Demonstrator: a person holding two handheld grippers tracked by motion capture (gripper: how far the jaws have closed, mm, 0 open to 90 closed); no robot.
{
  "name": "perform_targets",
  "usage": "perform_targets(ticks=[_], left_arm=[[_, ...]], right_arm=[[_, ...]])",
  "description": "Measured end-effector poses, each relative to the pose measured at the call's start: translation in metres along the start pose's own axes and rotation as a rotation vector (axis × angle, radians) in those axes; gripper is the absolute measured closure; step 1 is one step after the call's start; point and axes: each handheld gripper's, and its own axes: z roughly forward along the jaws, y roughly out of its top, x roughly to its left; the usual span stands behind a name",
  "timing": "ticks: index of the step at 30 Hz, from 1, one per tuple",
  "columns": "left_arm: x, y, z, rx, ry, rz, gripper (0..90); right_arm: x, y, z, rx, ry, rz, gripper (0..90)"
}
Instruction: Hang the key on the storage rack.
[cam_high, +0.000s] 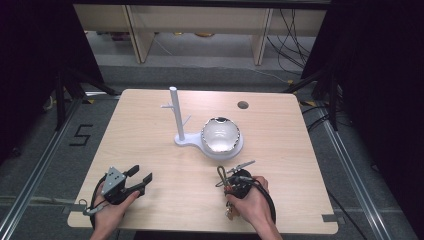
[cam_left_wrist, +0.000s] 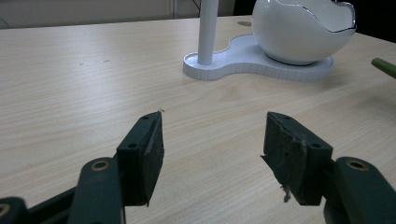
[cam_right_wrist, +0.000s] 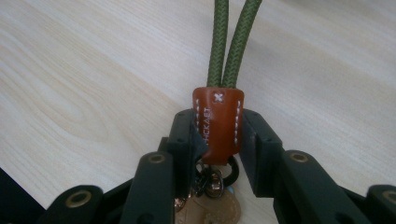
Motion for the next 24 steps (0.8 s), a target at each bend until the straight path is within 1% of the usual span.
perform_targets(ticks=[2, 3, 4, 6, 7, 8, 9, 10, 11, 12, 13, 14, 15, 16, 17, 18, 19, 20, 21, 22, 23, 24], left_arm=[[0.0, 0.0, 0.001, -0.008, -0.006, -0.002, 37.3], [0.0, 0.0, 0.001, -0.007, -0.004, -0.004, 37.3], [0.0, 0.0, 0.0, 0.0, 0.001, -0.003, 37.2], [0.0, 0.0, 0.0, -0.002, 0.0, -0.007, 37.2], [0.0, 0.0, 0.0, -0.003, 0.0, -0.008, 37.2], [0.0, 0.0, 0.0, -0.003, 0.0, -0.009, 37.2], [0.0, 0.0, 0.0, -0.002, 0.001, -0.009, 37.3], [0.0, 0.0, 0.0, -0.003, 0.0, -0.009, 37.3], [0.0, 0.0, 0.0, -0.001, 0.001, -0.007, 37.3], [0.0, 0.0, 0.0, -0.002, 0.0, -0.007, 37.2], [0.0, 0.0, 0.0, -0.002, 0.001, -0.012, 37.2], [0.0, 0.0, 0.0, -0.003, -0.001, -0.012, 37.2], [0.0, 0.0, 0.0, -0.003, 0.0, -0.013, 37.2], [0.0, 0.0, 0.0, -0.003, 0.0, -0.013, 37.2], [0.0, 0.0, 0.0, -0.003, 0.0, -0.014, 37.2], [0.0, 0.0, 0.0, -0.003, 0.0, -0.015, 37.2], [0.0, 0.0, 0.0, -0.003, 0.0, -0.015, 37.2], [0.0, 0.0, 0.0, -0.003, 0.0, -0.016, 37.2], [0.0, 0.0, 0.0, -0.003, 0.0, -0.016, 37.2], [0.0, 0.0, 0.0, -0.003, 0.0, -0.017, 37.2], [0.0, 0.0, 0.0, -0.003, 0.0, -0.017, 37.2], [0.0, 0.0, 0.0, -0.003, 0.0, -0.017, 37.2]], right_arm=[[0.0, -0.002, -0.001, -0.028, 0.011, -0.003, 68.2], [-0.001, -0.004, -0.002, -0.051, 0.02, -0.012, 68.2], [-0.002, -0.005, -0.003, -0.082, 0.043, -0.035, 68.2], [-0.004, -0.009, -0.003, -0.12, 0.061, -0.047, 68.2], [-0.004, -0.011, -0.005, -0.127, 0.066, -0.044, 68.2], [-0.004, -0.013, -0.005, -0.147, 0.067, -0.043, 68.2], [-0.003, -0.014, -0.005, -0.158, 0.074, -0.023, 68.2], [-0.004, -0.016, -0.006, -0.16, 0.071, -0.035, 68.2], [-0.004, -0.017, -0.005, -0.18, 0.076, -0.04, 68.1], [-0.005, -0.018, -0.005, -0.189, 0.074, -0.05, 68.1], [-0.005, -0.02, -0.005, -0.19, 0.076, -0.048, 68.1], [-0.005, -0.021, -0.004, -0.2, 0.076, -0.059, 68.1], [-0.005, -0.022, -0.004, -0.211, 0.08, -0.059, 68.1], [-0.006, -0.022, -0.003, -0.233, 0.078, -0.083, 68.1], [-0.007, -0.023, -0.003, -0.243, 0.08, -0.089, 68.1], [-0.006, -0.024, -0.002, -0.27, 0.08, -0.086, 68.1], [-0.007, -0.025, -0.002, -0.279, 0.082, -0.098, 68.1], [-0.007, -0.025, -0.003, -0.274, 0.082, -0.1, 68.1], [-0.008, -0.026, -0.003, -0.285, 0.081, -0.122, 68.1], [-0.007, -0.027, -0.004, -0.28, 0.09, -0.113, 68.1], [-0.007, -0.028, -0.004, -0.293, 0.088, -0.128, 68.2], [-0.007, -0.029, -0.004, -0.296, 0.094, -0.126, 68.2]])
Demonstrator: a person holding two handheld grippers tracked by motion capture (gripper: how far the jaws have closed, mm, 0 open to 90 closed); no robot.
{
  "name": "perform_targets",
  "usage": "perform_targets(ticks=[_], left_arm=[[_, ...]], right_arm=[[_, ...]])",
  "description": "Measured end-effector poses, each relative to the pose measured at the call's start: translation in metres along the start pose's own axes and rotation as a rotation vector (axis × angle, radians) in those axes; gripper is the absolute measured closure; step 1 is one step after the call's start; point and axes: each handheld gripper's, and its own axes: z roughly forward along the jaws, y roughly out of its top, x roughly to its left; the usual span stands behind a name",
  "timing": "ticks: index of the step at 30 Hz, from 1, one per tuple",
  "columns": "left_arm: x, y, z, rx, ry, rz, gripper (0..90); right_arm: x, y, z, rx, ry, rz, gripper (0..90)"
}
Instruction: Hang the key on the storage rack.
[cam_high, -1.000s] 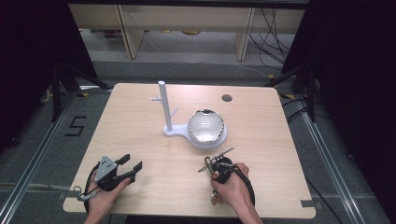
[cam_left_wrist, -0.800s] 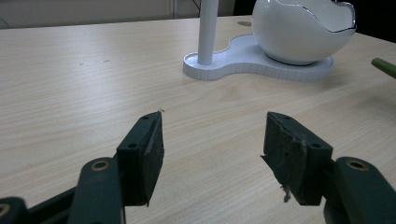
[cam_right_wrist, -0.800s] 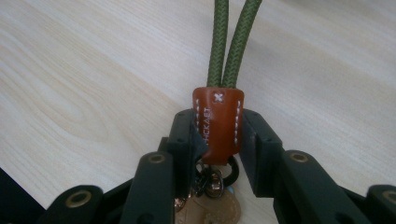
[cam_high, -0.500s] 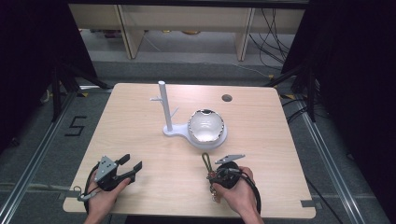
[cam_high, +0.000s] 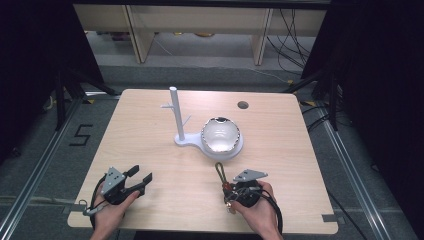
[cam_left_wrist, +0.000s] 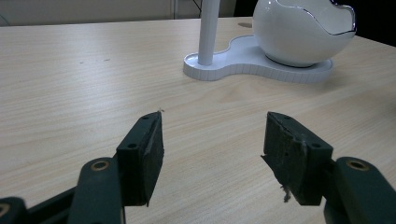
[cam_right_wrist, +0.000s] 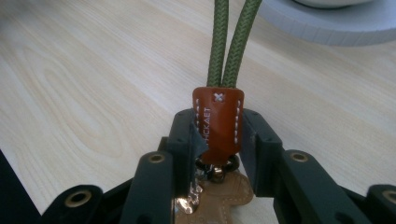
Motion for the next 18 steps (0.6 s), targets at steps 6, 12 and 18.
perform_targets(ticks=[6, 12, 18], left_arm=[[-0.001, 0.0, 0.0, 0.002, 0.0, 0.002, 37.2], [-0.001, 0.0, 0.0, 0.003, 0.001, 0.002, 37.3], [-0.001, 0.0, 0.0, 0.002, 0.004, -0.002, 37.3]], right_arm=[[-0.001, -0.006, -0.002, -0.077, 0.003, -0.011, 68.2], [-0.004, -0.011, -0.006, -0.134, 0.008, -0.037, 68.2], [-0.003, -0.015, -0.01, -0.217, 0.006, -0.043, 68.3]])
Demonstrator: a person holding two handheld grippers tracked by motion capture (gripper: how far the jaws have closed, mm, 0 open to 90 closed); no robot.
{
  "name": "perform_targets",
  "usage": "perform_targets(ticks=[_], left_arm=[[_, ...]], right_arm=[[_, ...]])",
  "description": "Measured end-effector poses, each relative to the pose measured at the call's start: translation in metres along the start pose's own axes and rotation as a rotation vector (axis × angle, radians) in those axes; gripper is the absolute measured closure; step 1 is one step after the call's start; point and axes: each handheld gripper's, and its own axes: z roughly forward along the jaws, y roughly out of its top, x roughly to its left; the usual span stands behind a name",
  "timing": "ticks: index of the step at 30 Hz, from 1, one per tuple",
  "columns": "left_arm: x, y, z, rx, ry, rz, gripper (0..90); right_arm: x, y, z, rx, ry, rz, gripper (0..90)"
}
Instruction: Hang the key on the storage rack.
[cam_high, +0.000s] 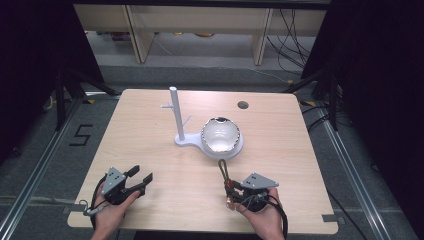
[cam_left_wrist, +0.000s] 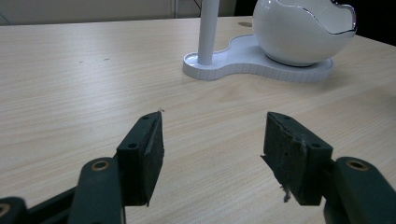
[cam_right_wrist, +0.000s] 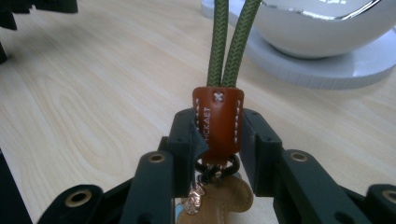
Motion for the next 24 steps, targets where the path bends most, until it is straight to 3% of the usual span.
perform_targets(ticks=[6, 7, 8, 9, 14, 17, 23, 24], left_arm=[[0.0002, 0.0, -0.0001, -0.001, 0.0, 0.002, 37.2], [0.0002, 0.0, -0.0001, -0.001, 0.0, 0.002, 37.3], [0.0, 0.0, -0.0001, 0.0, 0.002, 0.0, 37.2], [0.0, 0.0, 0.0, 0.0, 0.001, 0.0, 37.3], [-0.0001, 0.0, 0.0, 0.0, 0.0, 0.001, 37.2], [-0.0002, 0.0, -0.0001, 0.0, 0.001, -0.001, 37.2], [-0.0002, 0.0, -0.0001, -0.001, 0.001, -0.001, 37.2], [-0.0002, 0.0, -0.0001, 0.0, 0.001, 0.0, 37.2]], right_arm=[[-0.0012, -0.0017, -0.0024, -0.044, 0.004, -0.02, 68.3], [0.0013, -0.0024, -0.0032, -0.048, 0.0, 0.01, 68.3], [-0.0013, -0.0024, -0.0024, -0.069, 0.008, -0.013, 68.3], [-0.0004, -0.0024, -0.0041, -0.067, 0.001, -0.004, 68.3], [-0.0015, -0.0008, -0.0032, -0.127, 0.016, -0.047, 68.3], [0.0008, 0.0003, -0.0051, -0.138, 0.017, -0.024, 68.3], [0.0007, 0.0029, -0.0066, -0.19, 0.007, -0.054, 68.4], [0.0017, 0.003, -0.0079, -0.188, 0.004, -0.033, 68.4]])
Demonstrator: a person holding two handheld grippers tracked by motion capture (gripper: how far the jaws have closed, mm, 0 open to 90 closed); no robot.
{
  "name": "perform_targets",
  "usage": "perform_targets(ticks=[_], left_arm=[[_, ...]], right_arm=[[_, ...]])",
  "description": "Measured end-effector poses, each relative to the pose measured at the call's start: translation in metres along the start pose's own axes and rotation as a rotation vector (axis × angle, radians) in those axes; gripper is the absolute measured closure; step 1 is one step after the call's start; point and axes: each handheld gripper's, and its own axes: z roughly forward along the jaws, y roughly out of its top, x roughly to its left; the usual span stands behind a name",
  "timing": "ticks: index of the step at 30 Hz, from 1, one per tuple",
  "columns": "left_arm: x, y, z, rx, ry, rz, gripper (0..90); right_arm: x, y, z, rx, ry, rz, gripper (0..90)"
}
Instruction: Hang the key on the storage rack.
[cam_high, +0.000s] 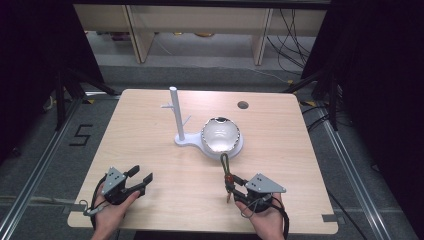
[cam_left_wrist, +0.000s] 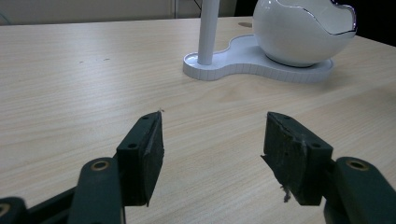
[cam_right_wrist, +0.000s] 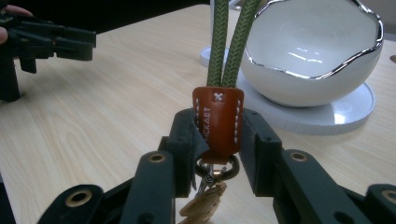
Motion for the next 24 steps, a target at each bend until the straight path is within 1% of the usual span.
perform_targets(ticks=[1, 2, 3, 4, 5, 7, 8, 10, 11, 13, 14, 15, 16, 17, 18, 19, 20, 21, 22, 23, 24], left_arm=[[0.0, 0.0, 0.0, 0.0, 0.0, -0.001, 37.2], [0.0, 0.0, 0.0, 0.0, 0.001, -0.001, 37.2], [0.0, 0.0, 0.0, 0.0, 0.0, -0.001, 37.2], [0.0, 0.0, 0.0, 0.0, 0.001, -0.001, 37.2], [0.0, 0.0, 0.0, -0.001, 0.0, -0.001, 37.2], [0.0, 0.0, 0.0, -0.001, 0.001, -0.001, 37.2], [0.0, 0.0, 0.0, -0.001, 0.0, 0.0, 37.2], [0.0, 0.0, 0.0, -0.001, 0.0, 0.0, 37.2], [0.0, 0.0, 0.0, -0.001, 0.0, -0.001, 37.1], [0.0, 0.0, 0.0, -0.002, -0.001, -0.002, 37.1], [0.0, 0.0, 0.0, -0.001, -0.001, -0.002, 37.1], [0.0, 0.0, 0.0, -0.001, -0.001, -0.002, 37.1], [0.0, 0.0, 0.0, -0.001, -0.001, -0.002, 37.1], [0.0, 0.0, 0.0, -0.002, -0.001, -0.002, 37.1], [0.0, 0.0, 0.0, -0.002, -0.001, -0.002, 37.1], [0.0, 0.0, 0.0, -0.002, 0.0, -0.002, 37.1], [0.0, 0.0, 0.0, -0.002, 0.0, -0.001, 37.1], [0.0, 0.0, 0.0, -0.002, 0.0, -0.001, 37.1], [0.0, 0.0, 0.0, -0.002, 0.0, -0.001, 37.1], [0.0, 0.0, 0.0, -0.001, 0.0, -0.001, 37.1], [0.0, 0.0, 0.0, -0.001, 0.0, -0.001, 37.1]], right_arm=[[0.001, 0.001, -0.001, -0.005, 0.004, 0.002, 68.4], [-0.001, 0.002, -0.002, -0.009, -0.016, -0.024, 68.4], [-0.001, 0.002, -0.002, -0.019, -0.014, -0.023, 68.4], [0.0, 0.003, -0.002, -0.026, -0.013, -0.004, 68.4], [0.0, 0.003, -0.001, -0.028, 0.004, 0.0, 68.4], [0.001, 0.005, -0.002, -0.039, -0.011, -0.002, 68.4], [0.001, 0.006, -0.002, -0.035, 0.001, 0.004, 68.4], [0.001, 0.006, -0.002, -0.044, 0.006, -0.002, 68.4], [0.001, 0.008, -0.003, -0.047, -0.007, -0.019, 68.4], [0.002, 0.009, -0.002, -0.057, 0.001, 0.008, 68.4], [0.001, 0.01, -0.003, -0.065, -0.01, -0.026, 68.4], [0.003, 0.01, -0.002, -0.059, -0.002, 0.001, 68.4], [0.003, 0.01, -0.002, -0.059, -0.002, 0.001, 68.4], [0.003, 0.011, -0.002, -0.078, 0.001, 0.01, 68.4], [0.003, 0.012, -0.002, -0.08, -0.013, -0.001, 68.4], [0.003, 0.013, -0.002, -0.076, -0.006, -0.012, 68.4], [0.003, 0.013, -0.003, -0.078, -0.009, -0.006, 68.4], [0.003, 0.014, -0.002, -0.093, -0.005, -0.014, 68.4], [0.004, 0.015, -0.002, -0.088, 0.0, 0.0, 68.4], [0.004, 0.015, -0.002, -0.099, -0.016, -0.007, 68.4], [0.004, 0.015, -0.002, -0.095, -0.005, 0.005, 68.4]])
